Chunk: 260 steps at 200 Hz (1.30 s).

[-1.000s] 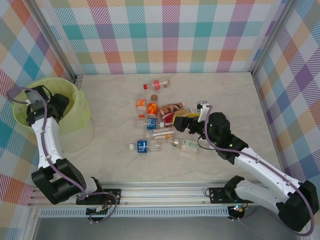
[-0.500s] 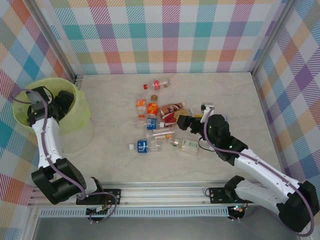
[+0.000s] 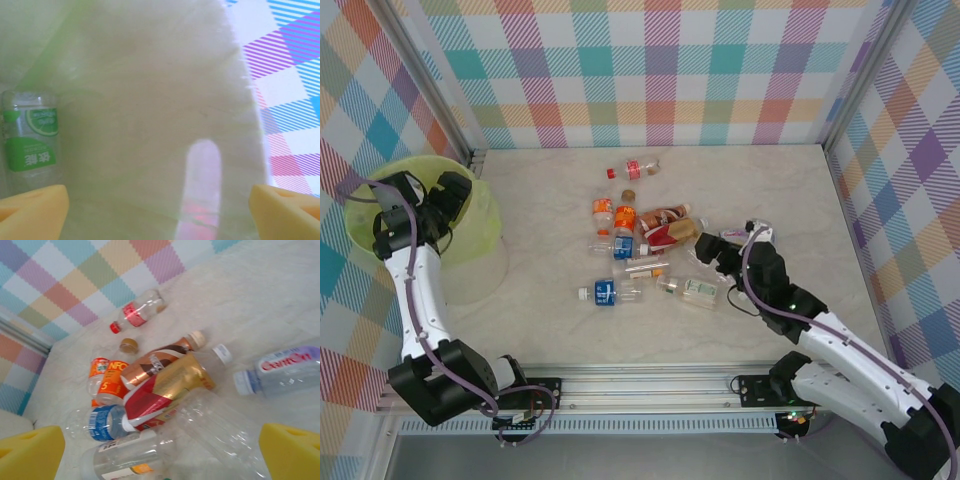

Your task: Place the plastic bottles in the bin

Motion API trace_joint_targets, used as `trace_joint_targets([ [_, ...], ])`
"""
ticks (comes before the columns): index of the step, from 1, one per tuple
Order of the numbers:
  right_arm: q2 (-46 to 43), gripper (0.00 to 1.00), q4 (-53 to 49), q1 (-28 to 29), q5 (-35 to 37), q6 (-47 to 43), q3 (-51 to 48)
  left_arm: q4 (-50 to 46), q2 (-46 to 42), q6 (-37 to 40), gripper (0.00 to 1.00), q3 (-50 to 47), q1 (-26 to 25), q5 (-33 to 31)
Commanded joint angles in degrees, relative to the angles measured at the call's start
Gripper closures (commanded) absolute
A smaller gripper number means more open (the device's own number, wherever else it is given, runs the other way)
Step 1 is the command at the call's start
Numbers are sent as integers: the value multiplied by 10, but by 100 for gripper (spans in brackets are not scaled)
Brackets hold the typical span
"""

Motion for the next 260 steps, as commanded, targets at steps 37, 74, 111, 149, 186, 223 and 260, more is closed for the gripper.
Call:
trace_joint_targets([
  [37,-57,0,-209,-60,9,134,-12,-26,-29,39,0,58,-67,-46],
  [74,-27,0,-204,-103,-113,34,-12,-28,-55,44,0,67,-119,-68],
  [111,108,0,-291,-117,-132,-102,76,-39,-77,62,0,89,-178,-90],
  [149,213,0,-284,-117,-136,-210,116,-40,-86,63,0,98,-222,-69],
  [186,273,0,-269,-118,-139,-253,136,-17,-74,45,0,81,-252,14],
  [223,333,0,-274,-147,-187,-261,159,-7,-49,36,0,75,-277,58],
  [260,389,1,-283,-150,-200,-298,185,4,-40,36,0,64,-307,65],
])
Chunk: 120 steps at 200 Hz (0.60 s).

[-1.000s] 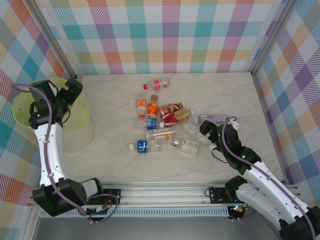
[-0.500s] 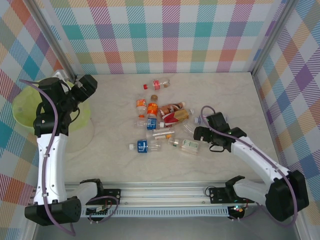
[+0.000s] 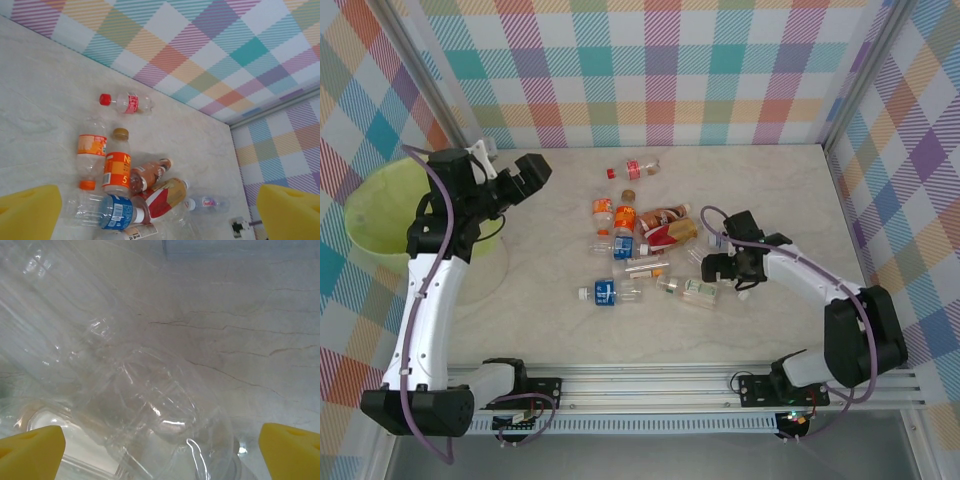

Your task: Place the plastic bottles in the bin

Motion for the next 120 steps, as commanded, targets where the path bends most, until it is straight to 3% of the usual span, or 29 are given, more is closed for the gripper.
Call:
trace_joint_targets([
  [1,31,1,-18,-1,-21,-35,28,28,0,-6,0,-16,-21,25],
  [53,127,6,-44,-1,-15,-46,79,29,17,-5,0,-60,-50,32],
  [120,176,34,-23,8,5,-68,94,33,15,-6,0,-131,-63,-18],
])
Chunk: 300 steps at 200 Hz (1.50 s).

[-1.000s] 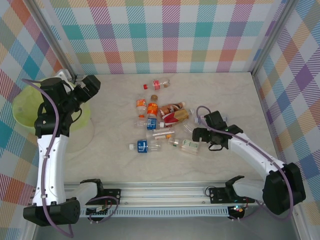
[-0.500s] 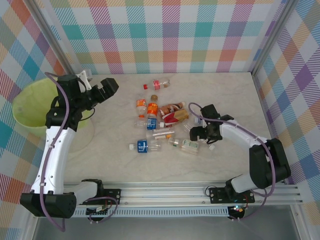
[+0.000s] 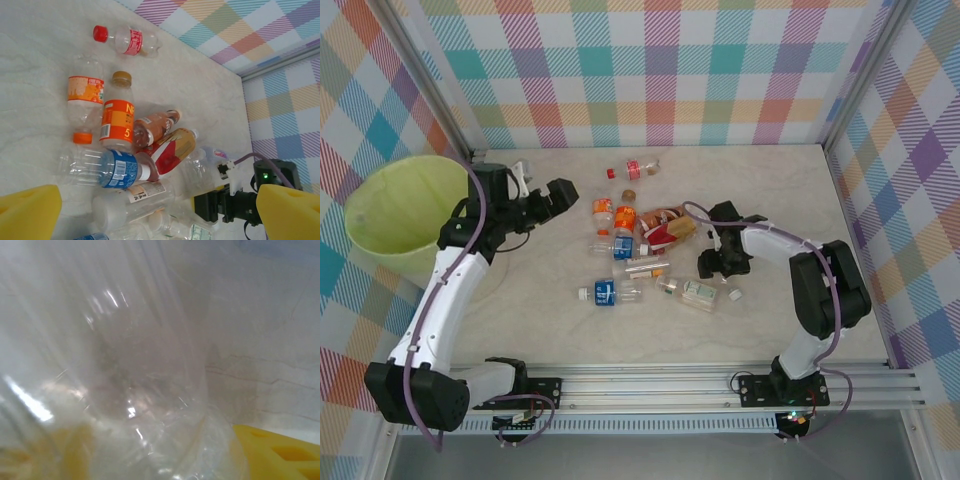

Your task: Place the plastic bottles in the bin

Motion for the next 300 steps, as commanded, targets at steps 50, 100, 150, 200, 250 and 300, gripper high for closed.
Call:
trace_joint_targets([
  [50,-30,43,21,27,56,-24,-28,20,-22,-13,0,-70,-11,-41],
  [100,-98,49,37,46,61,-21,-43,68,-15,-33,0,-97,-12,31],
  [150,-172,52,71,74,43,9,-54,141,-20,-50,0,-126,-14,96],
  [200,-236,54,135,102,-11,66,-60,204,-10,-62,0,-144,-43,139],
  [250,-245,54,199,130,-139,90,-50,262,-7,-59,1,-153,-99,150],
  [300,-203,53,256,162,-255,96,-22,318,-8,-54,1,-156,-149,117],
])
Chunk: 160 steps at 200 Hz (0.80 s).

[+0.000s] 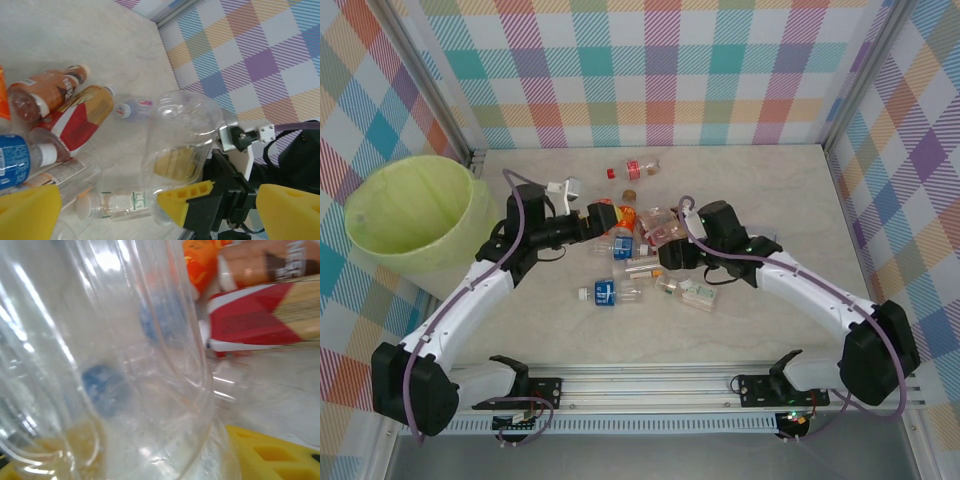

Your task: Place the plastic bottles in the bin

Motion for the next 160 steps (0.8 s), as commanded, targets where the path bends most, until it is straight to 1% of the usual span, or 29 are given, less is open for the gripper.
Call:
trace_joint_targets([
  [1,21,54,57,16,-86,9,27,50,-1,5,1,-10,-21,-18],
  [16,30,54,86,23,-108,16,30,41,-4,-2,2,-13,-26,-74],
  [23,35,54,94,24,-117,20,34,48,-5,-5,3,-19,-26,-81],
  [40,49,55,91,28,-134,23,53,74,-3,-9,3,-24,-27,-62],
  [73,66,54,103,42,-168,26,80,90,9,-1,3,-25,-28,-23],
  [101,82,54,100,55,-173,30,102,97,20,12,5,-24,-32,19],
  [118,88,54,104,61,-181,25,107,97,23,19,7,-30,-36,24],
  [143,90,54,138,67,-214,25,103,105,30,9,12,-43,-38,11],
  [160,91,54,144,68,-215,25,104,115,30,1,21,-47,-38,9],
])
